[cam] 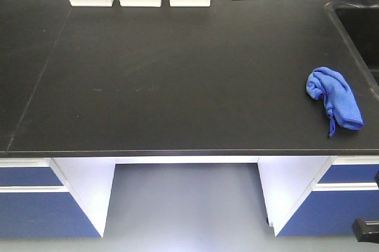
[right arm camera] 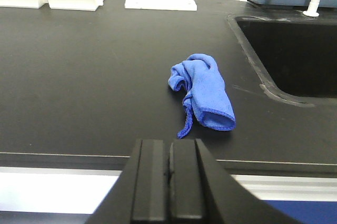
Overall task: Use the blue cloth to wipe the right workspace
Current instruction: 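Move the right gripper toward the blue cloth near the sink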
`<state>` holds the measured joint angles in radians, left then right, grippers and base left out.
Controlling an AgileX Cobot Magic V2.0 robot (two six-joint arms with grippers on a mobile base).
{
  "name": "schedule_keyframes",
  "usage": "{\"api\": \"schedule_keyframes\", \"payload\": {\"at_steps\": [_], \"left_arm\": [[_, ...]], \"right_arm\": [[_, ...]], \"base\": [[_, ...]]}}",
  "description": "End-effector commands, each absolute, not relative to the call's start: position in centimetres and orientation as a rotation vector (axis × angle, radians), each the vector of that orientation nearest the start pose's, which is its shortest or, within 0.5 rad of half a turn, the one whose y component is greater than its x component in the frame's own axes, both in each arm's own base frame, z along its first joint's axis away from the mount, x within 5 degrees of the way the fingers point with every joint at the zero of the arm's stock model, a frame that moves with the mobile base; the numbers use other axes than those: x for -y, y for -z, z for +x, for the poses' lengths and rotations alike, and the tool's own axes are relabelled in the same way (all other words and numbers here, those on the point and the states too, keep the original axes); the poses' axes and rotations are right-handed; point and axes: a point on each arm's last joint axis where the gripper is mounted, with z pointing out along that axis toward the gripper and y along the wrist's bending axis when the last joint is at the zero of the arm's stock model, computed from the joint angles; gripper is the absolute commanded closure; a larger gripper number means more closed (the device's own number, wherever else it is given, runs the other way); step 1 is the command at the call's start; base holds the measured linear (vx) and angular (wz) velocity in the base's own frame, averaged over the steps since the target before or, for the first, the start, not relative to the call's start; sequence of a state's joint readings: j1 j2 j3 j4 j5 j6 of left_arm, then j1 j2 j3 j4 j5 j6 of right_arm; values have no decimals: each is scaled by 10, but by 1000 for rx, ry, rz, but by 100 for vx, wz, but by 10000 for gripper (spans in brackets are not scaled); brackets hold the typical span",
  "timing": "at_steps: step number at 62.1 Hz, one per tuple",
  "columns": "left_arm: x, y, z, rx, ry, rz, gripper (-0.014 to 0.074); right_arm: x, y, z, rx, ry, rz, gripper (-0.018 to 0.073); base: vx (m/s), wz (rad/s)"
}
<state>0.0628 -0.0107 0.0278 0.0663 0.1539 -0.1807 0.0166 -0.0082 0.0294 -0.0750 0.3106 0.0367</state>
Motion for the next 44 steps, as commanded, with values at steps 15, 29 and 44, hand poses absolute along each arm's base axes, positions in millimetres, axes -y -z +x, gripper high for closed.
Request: {"api": "schedule_keyframes", "payload": {"at_steps": [15, 29, 44], "left_arm": [[-4, -188, 57, -1577, 47, -147, 602], [-4, -188, 57, -1577, 47, -147, 602], [-4, -188, 57, -1577, 47, -147, 602]], "right_arm": [[1, -176, 56, -1748, 38, -38, 567], [1, -176, 56, -1748, 38, -38, 567], [2, -176, 56, -1742, 126, -118, 567]], "base": [[0, 0], [0, 0], [0, 0]]}}
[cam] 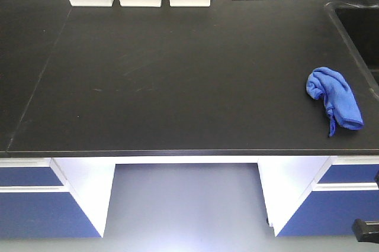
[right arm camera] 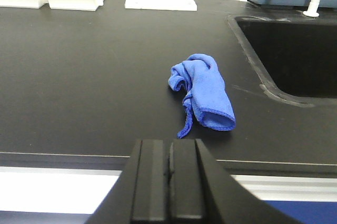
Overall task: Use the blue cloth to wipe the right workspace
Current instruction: 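Move the right gripper toward the blue cloth near the sink, then lower the right gripper onto the blue cloth and close on it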
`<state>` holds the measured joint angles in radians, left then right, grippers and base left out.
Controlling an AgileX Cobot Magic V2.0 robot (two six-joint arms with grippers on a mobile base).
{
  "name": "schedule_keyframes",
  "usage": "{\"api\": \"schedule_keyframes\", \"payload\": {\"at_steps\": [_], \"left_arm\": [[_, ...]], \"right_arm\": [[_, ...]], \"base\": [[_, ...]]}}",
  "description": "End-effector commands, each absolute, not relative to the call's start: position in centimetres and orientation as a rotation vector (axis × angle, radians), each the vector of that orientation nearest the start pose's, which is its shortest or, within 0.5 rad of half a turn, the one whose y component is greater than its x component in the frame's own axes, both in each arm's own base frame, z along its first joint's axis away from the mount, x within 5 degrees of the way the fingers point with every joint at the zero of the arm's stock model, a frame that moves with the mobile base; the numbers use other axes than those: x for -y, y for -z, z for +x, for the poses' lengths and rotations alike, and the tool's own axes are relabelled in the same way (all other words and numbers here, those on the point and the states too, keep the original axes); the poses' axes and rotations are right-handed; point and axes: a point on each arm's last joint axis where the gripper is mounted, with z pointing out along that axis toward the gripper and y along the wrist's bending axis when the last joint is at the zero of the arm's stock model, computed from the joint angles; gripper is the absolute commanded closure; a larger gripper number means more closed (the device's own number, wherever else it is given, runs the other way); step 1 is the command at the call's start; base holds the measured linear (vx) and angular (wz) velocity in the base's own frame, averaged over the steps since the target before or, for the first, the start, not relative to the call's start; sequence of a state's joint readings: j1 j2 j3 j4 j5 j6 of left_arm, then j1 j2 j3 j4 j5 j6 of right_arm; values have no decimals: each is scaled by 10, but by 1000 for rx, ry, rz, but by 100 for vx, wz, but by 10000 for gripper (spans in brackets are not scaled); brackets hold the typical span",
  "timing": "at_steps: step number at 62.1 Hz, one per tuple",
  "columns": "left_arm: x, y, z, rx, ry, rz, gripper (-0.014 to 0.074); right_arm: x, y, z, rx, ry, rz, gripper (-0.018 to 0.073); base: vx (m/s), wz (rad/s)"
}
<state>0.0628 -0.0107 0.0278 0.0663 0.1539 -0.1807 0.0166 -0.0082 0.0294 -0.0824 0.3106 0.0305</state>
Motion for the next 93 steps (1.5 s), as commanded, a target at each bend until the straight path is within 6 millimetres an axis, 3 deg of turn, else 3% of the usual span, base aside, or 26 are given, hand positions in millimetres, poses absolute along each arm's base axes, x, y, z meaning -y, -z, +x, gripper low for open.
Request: {"api": "schedule_keyframes", "payload": {"at_steps": [1, 12, 34, 40, 48, 62, 68, 73, 82, 86, 93], "left_arm": [[-4, -188, 57, -1577, 47, -147, 602], [-4, -188, 57, -1577, 47, -147, 602], [-4, -188, 57, -1577, 47, -147, 602], [-4, -188, 57, -1577, 47, -147, 602], [-4, -188, 57, -1577, 47, -147, 602], [-4, -188, 57, -1577, 47, -147, 602], [-4, -188, 57, -1577, 47, -147, 602], [-4, -188, 57, -1577, 47, -147, 602], [-4, -188, 57, -1577, 47, -147, 602], [-4, -188, 57, -1577, 47, -147, 602], [-4, -188, 57, -1577, 47, -147, 602]], "right_arm": [[3, -176, 56, -1740, 154, -141, 567], [4, -180, 56, -1692, 247, -218, 567], [-7, -221, 52, -1239, 161, -221, 567], [-8, -235, 47, -1124, 44, -147, 567], [-6, -265, 39, -1029, -91, -38, 567], [-1, -330, 26, -1147, 28, -40, 564], [2, -352, 35, -1292, 127, -70, 564], [6, -357, 53, -1436, 208, -100, 564], [10, -329, 107, -1733, 310, -175, 564], [8, -314, 134, -1849, 229, -115, 560], [3, -298, 171, -1903, 111, -56, 545]], "base": [[0, 0], [0, 0], [0, 0], [0, 0], [0, 0], [0, 0], [0, 0], [0, 0], [0, 0], [0, 0], [0, 0]]}}
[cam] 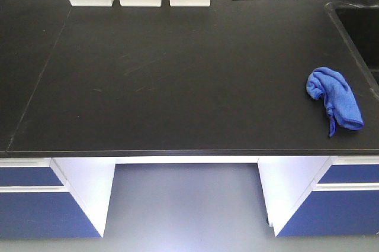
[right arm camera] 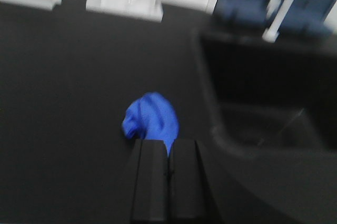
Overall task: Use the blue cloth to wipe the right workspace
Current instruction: 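Lower the right gripper onto the blue cloth and close on it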
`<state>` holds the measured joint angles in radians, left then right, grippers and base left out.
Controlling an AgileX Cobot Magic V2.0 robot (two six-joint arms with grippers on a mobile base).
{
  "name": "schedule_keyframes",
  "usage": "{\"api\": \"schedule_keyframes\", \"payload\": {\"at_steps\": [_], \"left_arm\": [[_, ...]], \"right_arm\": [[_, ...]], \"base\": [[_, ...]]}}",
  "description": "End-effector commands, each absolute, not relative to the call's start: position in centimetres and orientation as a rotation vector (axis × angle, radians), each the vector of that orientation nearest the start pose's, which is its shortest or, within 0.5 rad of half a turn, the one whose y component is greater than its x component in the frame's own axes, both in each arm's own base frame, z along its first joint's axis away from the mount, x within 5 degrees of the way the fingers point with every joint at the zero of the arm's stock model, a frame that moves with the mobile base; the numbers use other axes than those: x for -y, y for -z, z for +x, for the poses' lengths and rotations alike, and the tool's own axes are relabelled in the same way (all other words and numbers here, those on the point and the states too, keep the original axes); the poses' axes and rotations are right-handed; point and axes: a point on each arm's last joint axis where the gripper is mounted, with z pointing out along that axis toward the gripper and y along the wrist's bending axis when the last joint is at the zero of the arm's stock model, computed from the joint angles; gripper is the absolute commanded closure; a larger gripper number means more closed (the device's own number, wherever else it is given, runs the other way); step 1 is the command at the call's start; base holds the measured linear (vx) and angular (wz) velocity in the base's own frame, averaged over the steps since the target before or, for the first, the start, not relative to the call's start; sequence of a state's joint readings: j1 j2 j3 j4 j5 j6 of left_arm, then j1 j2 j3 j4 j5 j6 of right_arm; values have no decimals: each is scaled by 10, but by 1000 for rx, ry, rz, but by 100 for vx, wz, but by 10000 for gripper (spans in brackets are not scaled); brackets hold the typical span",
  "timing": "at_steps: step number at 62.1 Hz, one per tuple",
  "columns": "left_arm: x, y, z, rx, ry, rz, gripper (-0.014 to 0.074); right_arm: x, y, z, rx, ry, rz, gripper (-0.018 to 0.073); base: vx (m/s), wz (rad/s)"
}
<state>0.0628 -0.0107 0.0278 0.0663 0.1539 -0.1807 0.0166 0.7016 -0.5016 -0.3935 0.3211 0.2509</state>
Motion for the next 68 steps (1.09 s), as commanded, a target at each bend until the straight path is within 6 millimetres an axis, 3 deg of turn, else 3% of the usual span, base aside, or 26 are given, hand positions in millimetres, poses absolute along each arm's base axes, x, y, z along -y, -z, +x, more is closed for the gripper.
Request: {"api": "schedule_keyframes", "payload": {"at_steps": [1, 11, 23, 37, 42, 50, 68], "left_arm": [[-4, -188, 57, -1577, 47, -147, 602], [-4, -188, 57, -1577, 47, -147, 602], [-4, -188, 57, -1577, 47, -147, 602], [-4, -188, 57, -1577, 47, -147, 602], [-4, -188, 57, -1577, 47, -147, 602], [-4, -188, 57, -1577, 47, -147, 602], [-4, -188, 57, -1577, 47, -147, 602]], "right_arm": [[3, -295, 177, -1909, 100, -59, 541], [-6, -272, 222, -1931, 10, -115, 484], [-5, -248, 253, -2050, -29, -39, 330], [47, -250, 304, -2054, 17, 251, 113], [58, -245, 318, -2095, 17, 344, 92], [59, -235, 341, -2199, 53, 330, 95], [62, -207, 363, -2343, 109, 270, 96]], "base": [[0, 0], [0, 0], [0, 0], [0, 0], [0, 0], [0, 0], [0, 0]]}}
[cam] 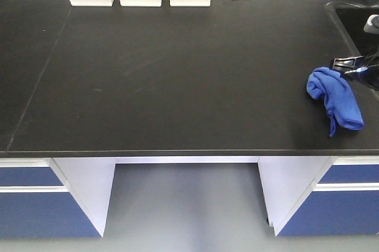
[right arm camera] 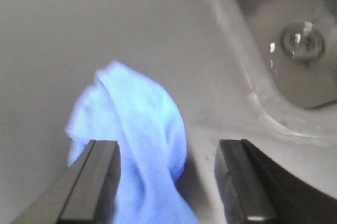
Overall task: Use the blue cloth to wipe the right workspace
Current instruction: 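Lower the right gripper onto the blue cloth and close on it, then lift the blue cloth off the bench with the right gripper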
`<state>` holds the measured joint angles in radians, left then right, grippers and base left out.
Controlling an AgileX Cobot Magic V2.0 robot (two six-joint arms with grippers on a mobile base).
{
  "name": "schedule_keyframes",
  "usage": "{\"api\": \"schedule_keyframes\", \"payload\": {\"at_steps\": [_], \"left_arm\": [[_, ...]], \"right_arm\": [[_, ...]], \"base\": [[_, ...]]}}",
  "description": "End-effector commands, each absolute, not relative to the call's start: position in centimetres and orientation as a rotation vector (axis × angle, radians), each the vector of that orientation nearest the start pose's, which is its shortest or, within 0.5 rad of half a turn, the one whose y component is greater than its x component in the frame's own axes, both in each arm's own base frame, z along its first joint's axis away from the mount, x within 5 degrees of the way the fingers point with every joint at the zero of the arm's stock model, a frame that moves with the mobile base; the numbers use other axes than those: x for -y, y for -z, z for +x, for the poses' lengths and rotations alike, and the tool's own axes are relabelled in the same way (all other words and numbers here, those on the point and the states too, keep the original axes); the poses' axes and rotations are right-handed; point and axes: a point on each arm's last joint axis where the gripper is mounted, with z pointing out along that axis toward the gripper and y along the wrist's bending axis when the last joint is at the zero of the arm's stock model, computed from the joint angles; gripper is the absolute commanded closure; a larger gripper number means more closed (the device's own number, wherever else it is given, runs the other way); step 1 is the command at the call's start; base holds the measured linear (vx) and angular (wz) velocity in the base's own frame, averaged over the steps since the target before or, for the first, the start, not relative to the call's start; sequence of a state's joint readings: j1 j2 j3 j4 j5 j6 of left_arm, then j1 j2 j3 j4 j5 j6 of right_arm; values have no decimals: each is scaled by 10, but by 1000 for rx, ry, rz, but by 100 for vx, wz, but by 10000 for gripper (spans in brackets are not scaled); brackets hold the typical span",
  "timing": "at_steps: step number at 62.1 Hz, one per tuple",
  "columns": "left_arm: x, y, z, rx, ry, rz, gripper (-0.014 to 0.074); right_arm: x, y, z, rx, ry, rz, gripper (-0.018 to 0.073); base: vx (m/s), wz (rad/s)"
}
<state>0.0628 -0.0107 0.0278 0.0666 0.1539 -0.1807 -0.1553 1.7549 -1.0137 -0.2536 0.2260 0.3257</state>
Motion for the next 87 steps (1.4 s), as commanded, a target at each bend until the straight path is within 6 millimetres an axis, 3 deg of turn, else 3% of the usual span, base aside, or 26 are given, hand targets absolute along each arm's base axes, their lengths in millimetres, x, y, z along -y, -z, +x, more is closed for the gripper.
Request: {"api": "schedule_keyframes", "payload": {"at_steps": [1, 14, 31, 43, 52, 57, 68, 74, 81, 87], "left_arm": [[-4, -188, 57, -1577, 47, -147, 602], [-4, -188, 57, -1577, 47, -147, 602], [-4, -188, 57, -1577, 47, -147, 602], [-4, -188, 57, -1577, 47, -147, 602], [-4, -188, 57, -1577, 47, -147, 602], [-4, -188, 57, -1577, 47, -147, 602], [-4, -188, 57, -1577, 47, -147, 602], [-4, -188, 57, -1577, 47, -147, 602], [-4, -188, 57, -1577, 47, -147, 602], [-4, -188, 57, -1576, 47, -147, 602]], "right_arm": [[62, -205, 363, -2349, 109, 268, 96], [63, -171, 370, -2429, 102, 273, 96], [63, -147, 375, -2462, 91, 264, 137], [63, -151, 372, -2481, 102, 272, 360], [63, -177, 368, -2424, 107, 269, 574], [62, -197, 366, -2360, 106, 262, 571], [59, -261, 345, -2214, 168, 150, 564], [56, -296, 324, -2157, 213, 91, 562], [47, -323, 299, -2154, 194, 97, 561], [30, -344, 276, -2150, 203, -20, 559]], "base": [[0, 0], [0, 0], [0, 0], [0, 0], [0, 0], [0, 0], [0, 0], [0, 0], [0, 0], [0, 0]]}}
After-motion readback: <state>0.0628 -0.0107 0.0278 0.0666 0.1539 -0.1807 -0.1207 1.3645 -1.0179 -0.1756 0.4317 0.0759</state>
